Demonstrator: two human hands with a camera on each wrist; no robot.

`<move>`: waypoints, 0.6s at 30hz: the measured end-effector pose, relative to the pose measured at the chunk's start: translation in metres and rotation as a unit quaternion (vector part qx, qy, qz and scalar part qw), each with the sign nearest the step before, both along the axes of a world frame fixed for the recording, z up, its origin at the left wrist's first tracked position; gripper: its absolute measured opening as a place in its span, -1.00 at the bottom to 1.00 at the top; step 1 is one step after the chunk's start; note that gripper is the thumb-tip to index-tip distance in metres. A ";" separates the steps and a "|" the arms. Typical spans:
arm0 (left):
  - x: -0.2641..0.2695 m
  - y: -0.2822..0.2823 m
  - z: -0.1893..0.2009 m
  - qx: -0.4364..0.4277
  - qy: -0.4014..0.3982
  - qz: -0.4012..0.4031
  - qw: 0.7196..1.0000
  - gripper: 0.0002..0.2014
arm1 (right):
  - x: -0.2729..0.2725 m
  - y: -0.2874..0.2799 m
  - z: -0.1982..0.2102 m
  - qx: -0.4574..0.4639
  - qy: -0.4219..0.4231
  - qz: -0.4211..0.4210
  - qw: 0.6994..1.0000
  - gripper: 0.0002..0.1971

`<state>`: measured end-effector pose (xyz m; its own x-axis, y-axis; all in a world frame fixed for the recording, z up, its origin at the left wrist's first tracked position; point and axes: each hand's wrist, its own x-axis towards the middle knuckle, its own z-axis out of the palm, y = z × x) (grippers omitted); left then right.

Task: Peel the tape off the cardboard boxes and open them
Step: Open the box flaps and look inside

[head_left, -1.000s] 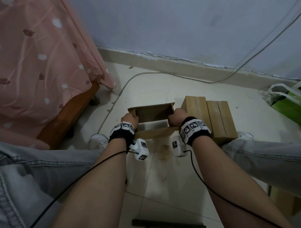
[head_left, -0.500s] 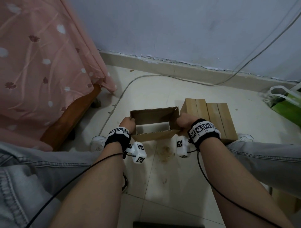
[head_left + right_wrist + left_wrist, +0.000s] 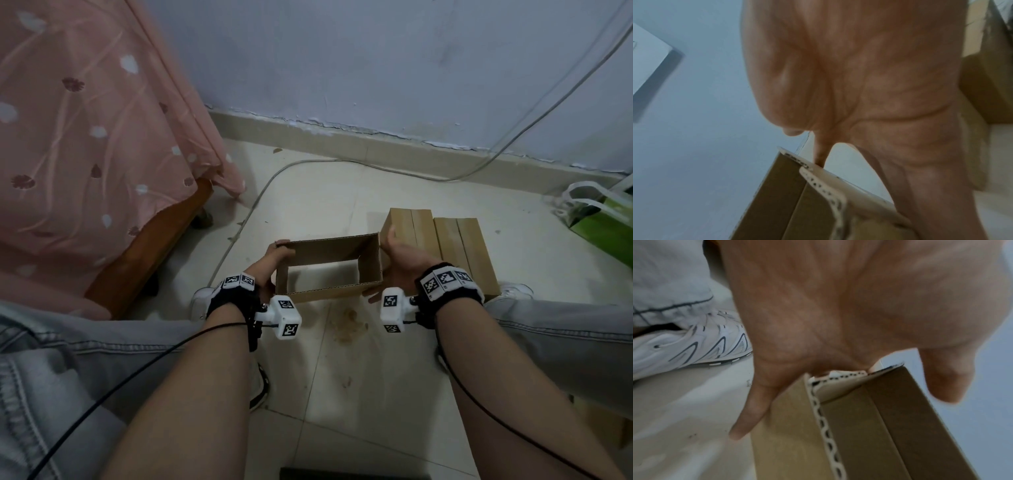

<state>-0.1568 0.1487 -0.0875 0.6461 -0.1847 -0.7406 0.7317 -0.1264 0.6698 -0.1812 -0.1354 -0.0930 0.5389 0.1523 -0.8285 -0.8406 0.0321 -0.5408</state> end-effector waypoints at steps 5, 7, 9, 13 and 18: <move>0.011 0.006 -0.007 0.007 0.036 0.117 0.992 -0.31 | 0.015 -0.002 -0.022 -0.070 -0.001 -0.008 0.998 -0.21; 0.014 0.007 -0.014 0.038 0.047 0.130 0.990 -0.40 | 0.008 0.013 0.005 -0.070 -0.007 -0.022 0.997 -0.40; 0.011 0.004 -0.013 0.053 0.047 0.113 0.991 -0.56 | 0.006 0.013 0.004 -0.055 0.014 -0.019 0.998 -0.46; 0.002 0.007 -0.016 0.053 0.070 0.048 0.995 -0.62 | -0.004 0.013 0.005 -0.021 0.023 -0.020 0.999 -0.44; -0.009 0.012 -0.023 0.017 0.082 0.012 0.996 -0.61 | -0.009 0.016 -0.007 -0.067 0.014 -0.012 0.998 -0.31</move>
